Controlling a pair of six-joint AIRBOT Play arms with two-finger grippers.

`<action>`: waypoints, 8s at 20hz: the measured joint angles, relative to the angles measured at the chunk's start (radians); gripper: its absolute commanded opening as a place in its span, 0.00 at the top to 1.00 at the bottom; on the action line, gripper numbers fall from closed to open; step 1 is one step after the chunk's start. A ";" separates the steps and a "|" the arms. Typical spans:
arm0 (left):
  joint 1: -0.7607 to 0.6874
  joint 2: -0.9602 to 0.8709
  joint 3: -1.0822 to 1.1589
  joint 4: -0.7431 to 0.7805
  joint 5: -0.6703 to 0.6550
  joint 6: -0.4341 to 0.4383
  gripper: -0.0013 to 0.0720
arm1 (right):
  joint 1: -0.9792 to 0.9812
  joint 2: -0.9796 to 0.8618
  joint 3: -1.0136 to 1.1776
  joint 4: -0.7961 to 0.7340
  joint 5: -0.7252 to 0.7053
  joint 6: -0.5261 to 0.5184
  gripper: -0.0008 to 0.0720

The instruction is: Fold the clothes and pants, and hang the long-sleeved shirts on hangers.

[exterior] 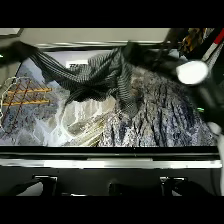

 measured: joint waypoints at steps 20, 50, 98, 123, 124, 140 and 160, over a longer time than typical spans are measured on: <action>0.000 0.357 -0.322 0.042 0.002 -0.061 0.94 | -0.005 -0.035 0.098 -0.435 -0.116 0.449 0.95; -0.013 -0.199 -0.496 0.039 0.100 -0.003 0.94 | 0.386 0.078 -0.967 0.021 -0.011 0.637 0.12; -0.178 -0.404 0.025 0.317 -0.027 -0.267 0.94 | -0.031 -0.460 0.225 -0.557 0.523 0.400 0.94; 0.030 -0.022 -0.823 0.130 -0.160 -0.209 0.01 | -0.409 -0.175 -0.559 -0.152 0.540 -0.049 0.64; 0.007 -0.021 -0.835 0.119 -0.149 -0.208 0.01 | -0.396 -0.182 -0.574 -0.145 0.519 -0.049 0.93; -0.371 -0.156 -0.828 -0.046 -0.013 -0.206 0.95 | -0.368 -0.036 -0.590 -0.037 0.448 0.039 0.95; 0.439 0.449 0.222 0.157 -0.063 -0.363 0.94 | -0.367 0.303 0.609 -0.761 0.247 0.355 0.95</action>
